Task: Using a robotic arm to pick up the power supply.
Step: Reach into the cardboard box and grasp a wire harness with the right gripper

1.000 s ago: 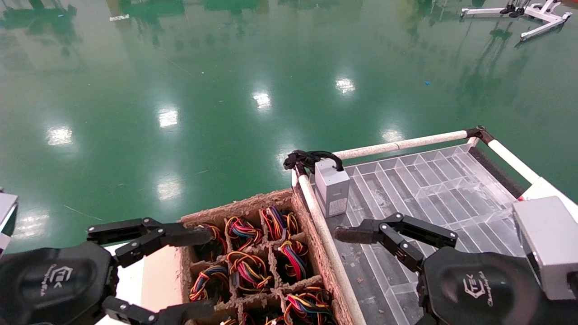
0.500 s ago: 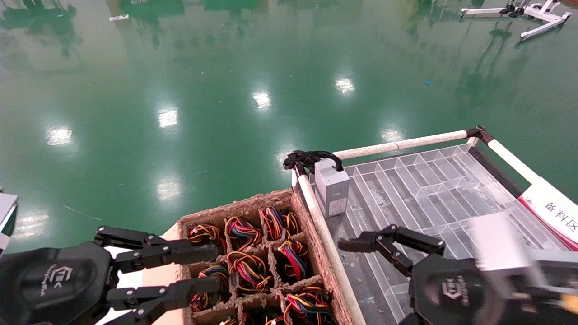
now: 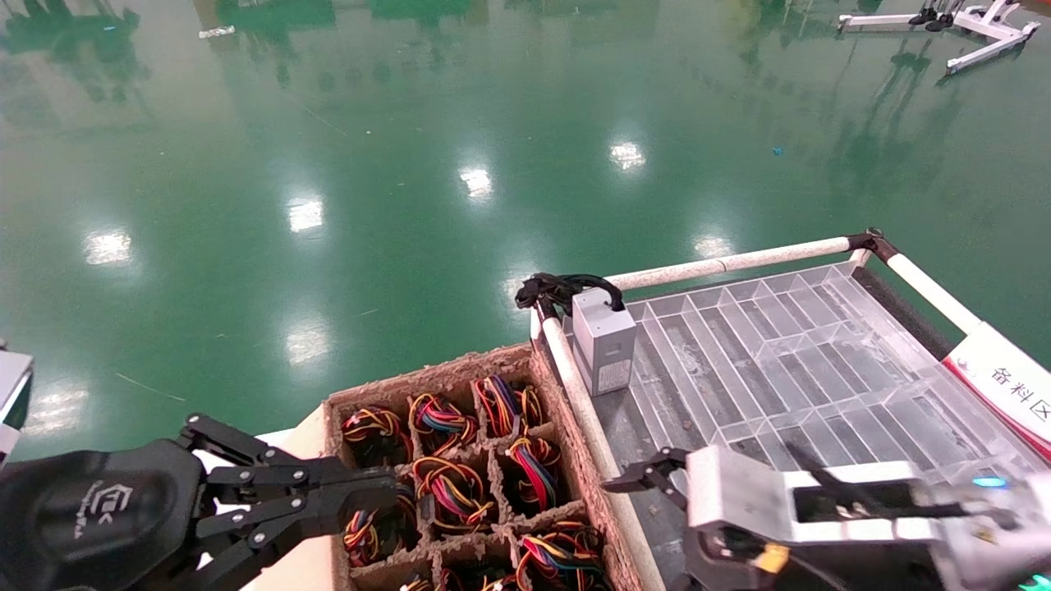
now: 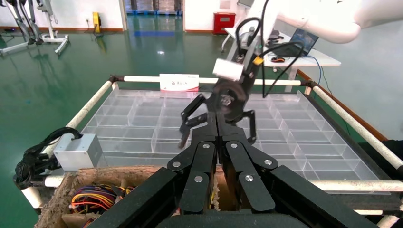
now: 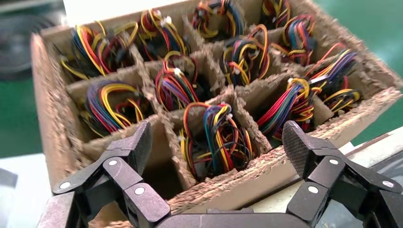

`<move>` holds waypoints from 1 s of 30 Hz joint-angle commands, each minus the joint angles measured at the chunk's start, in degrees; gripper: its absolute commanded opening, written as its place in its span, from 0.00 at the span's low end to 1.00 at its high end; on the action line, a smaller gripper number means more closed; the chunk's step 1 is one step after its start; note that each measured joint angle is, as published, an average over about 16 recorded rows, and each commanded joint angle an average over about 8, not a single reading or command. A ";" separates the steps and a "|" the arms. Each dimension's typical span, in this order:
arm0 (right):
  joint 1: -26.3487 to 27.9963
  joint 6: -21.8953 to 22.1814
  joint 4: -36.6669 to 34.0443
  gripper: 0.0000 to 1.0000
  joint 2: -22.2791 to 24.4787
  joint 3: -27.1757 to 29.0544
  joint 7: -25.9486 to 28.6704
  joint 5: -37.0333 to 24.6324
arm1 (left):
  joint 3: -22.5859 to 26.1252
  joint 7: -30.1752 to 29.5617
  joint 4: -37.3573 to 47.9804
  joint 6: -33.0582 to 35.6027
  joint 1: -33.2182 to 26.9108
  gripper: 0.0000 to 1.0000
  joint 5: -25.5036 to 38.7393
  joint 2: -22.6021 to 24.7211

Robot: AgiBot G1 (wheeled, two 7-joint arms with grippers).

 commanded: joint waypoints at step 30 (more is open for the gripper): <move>8.28 -2.38 -7.76 0.00 -9.49 -7.64 -2.95 -13.07 | 0.00 0.00 0.00 0.00 0.00 1.00 0.00 0.00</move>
